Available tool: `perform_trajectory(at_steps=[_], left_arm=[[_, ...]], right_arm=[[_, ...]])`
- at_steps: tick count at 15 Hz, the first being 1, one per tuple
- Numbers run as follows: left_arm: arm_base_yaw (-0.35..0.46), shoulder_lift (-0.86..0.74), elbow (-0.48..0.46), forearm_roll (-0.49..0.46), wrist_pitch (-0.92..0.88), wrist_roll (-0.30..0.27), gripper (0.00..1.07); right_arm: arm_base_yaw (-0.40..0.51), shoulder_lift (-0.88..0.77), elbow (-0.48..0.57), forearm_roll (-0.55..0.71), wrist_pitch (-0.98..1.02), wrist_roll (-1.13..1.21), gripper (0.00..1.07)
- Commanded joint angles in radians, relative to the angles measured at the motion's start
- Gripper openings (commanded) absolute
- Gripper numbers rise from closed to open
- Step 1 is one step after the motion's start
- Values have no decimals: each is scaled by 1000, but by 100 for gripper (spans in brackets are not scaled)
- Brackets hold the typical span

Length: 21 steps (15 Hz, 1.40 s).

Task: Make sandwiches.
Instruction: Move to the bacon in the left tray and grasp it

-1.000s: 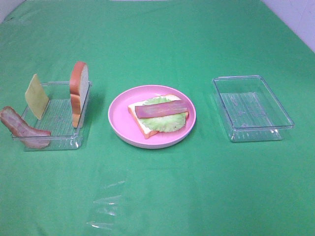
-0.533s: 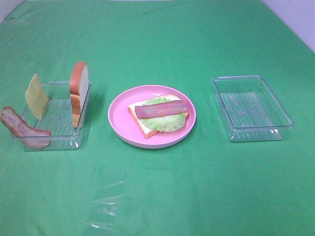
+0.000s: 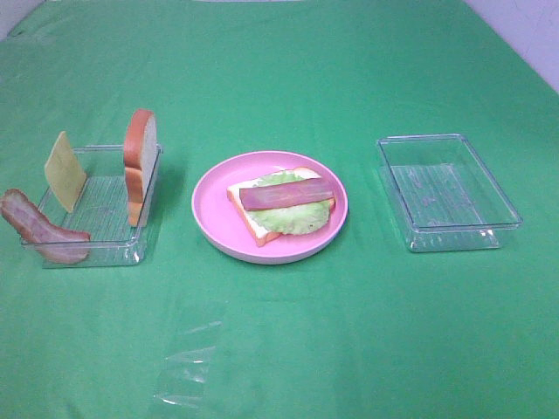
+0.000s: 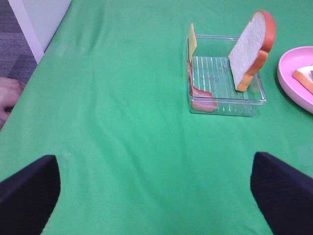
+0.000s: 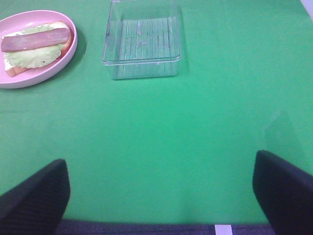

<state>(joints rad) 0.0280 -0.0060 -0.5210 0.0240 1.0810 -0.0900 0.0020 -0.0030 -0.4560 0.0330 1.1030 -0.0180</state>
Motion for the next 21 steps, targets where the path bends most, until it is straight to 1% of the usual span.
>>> perform_trajectory(at_steps=[1, 21], left_arm=[[-4, 1, 2, 0, -3, 0, 100], [-4, 9, 0, 0, -5, 0, 99]], right_arm=[[-1, -34, 4, 3, -5, -15, 96], [-1, -34, 4, 3, -5, -15, 96]])
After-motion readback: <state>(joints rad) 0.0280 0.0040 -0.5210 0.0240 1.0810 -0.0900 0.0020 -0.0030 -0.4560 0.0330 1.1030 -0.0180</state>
